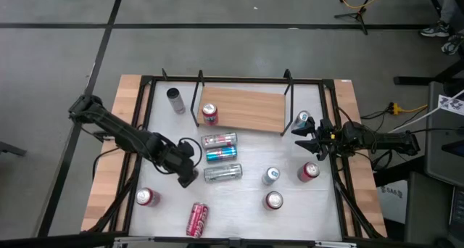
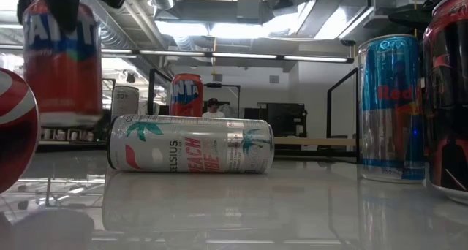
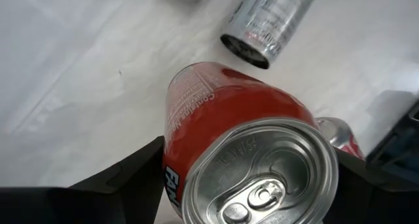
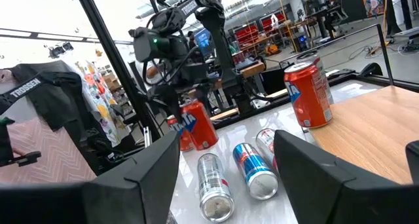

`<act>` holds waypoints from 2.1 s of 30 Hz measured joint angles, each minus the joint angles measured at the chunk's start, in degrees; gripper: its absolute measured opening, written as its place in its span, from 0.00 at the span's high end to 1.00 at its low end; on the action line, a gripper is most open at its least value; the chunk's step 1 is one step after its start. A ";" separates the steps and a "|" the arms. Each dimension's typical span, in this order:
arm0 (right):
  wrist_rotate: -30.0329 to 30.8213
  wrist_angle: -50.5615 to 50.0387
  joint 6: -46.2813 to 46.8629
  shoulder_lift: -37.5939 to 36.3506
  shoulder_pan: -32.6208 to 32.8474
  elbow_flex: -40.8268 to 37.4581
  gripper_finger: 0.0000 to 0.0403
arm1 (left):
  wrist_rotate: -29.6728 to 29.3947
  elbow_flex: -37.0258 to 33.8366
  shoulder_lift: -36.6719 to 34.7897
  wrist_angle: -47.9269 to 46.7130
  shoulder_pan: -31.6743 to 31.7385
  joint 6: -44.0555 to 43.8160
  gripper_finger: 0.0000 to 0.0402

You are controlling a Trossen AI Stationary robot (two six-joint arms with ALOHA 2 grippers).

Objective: Place canned beverage on shelf
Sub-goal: Put the right red soda can on the shelf aligned with the red soda can

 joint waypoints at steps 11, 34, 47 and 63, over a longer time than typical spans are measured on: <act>-0.01 0.01 0.01 0.02 0.00 0.00 0.41 | 3.00 0.02 -5.01 0.01 4.96 7.84 0.26; 0.00 0.02 0.00 0.02 0.00 0.00 0.41 | 2.37 15.19 -6.16 -3.62 20.46 31.91 0.26; 0.00 0.02 0.00 0.01 0.00 0.00 0.41 | -2.08 37.47 3.19 -8.80 34.42 52.60 0.26; 0.00 0.02 0.00 0.01 0.00 0.00 0.41 | 7.06 53.11 25.99 -12.64 53.35 71.68 0.26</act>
